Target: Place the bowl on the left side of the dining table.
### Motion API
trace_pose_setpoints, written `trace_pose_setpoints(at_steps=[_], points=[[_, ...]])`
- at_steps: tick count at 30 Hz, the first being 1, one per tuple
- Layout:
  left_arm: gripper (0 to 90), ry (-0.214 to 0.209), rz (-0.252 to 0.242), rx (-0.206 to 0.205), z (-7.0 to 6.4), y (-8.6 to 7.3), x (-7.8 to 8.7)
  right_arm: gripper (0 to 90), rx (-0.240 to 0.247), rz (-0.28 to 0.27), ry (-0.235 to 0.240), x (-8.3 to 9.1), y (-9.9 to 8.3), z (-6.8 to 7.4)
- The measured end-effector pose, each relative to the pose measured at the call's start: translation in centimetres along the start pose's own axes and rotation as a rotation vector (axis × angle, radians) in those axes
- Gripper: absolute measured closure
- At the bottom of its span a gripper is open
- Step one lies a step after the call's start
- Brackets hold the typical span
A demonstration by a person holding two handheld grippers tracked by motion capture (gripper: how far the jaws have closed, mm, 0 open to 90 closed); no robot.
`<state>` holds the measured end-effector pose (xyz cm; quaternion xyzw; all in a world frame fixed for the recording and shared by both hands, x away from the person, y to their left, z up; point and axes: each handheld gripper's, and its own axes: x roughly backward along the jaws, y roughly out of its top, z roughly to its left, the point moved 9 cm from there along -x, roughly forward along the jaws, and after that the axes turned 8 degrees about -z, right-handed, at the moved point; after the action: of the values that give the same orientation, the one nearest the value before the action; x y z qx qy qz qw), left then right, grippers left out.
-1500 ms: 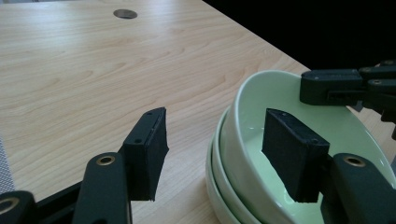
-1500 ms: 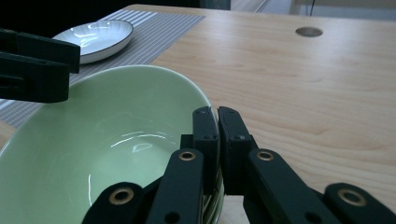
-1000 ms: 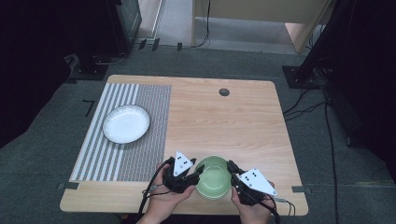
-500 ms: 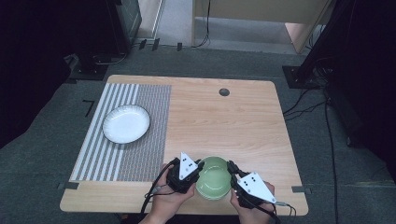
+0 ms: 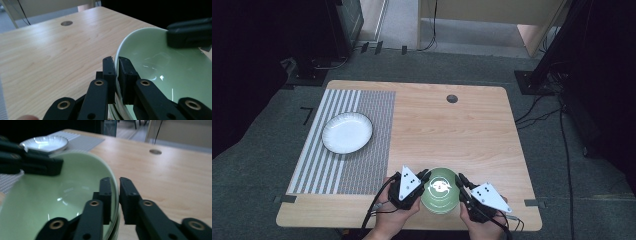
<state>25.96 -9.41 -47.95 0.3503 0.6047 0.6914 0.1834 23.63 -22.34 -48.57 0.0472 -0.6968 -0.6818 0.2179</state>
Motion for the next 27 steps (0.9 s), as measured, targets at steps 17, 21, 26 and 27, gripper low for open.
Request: trace_pose_setpoints(at_steps=[17, 21, 26, 27], points=[[74.4, -0.001, -0.082, 0.041, -0.5, 1.2, 0.8, 84.9, 0.078, -0.081, -0.107, 0.9, 1.5, 0.9], [68.9, -0.001, -0.056, 0.055, -0.5, 0.7, 0.5, 84.8, 0.099, -0.106, -0.102, 1.0, 1.8, 1.6], [79.4, 0.01, -0.039, 0.087, -0.1, 0.3, 0.4, 84.6, 0.126, -0.148, -0.119, 1.4, 2.4, 2.2], [79.4, 0.013, -0.04, 0.091, 0.0, 0.3, 0.4, 84.6, 0.124, -0.156, -0.122, 1.4, 2.5, 2.2]])
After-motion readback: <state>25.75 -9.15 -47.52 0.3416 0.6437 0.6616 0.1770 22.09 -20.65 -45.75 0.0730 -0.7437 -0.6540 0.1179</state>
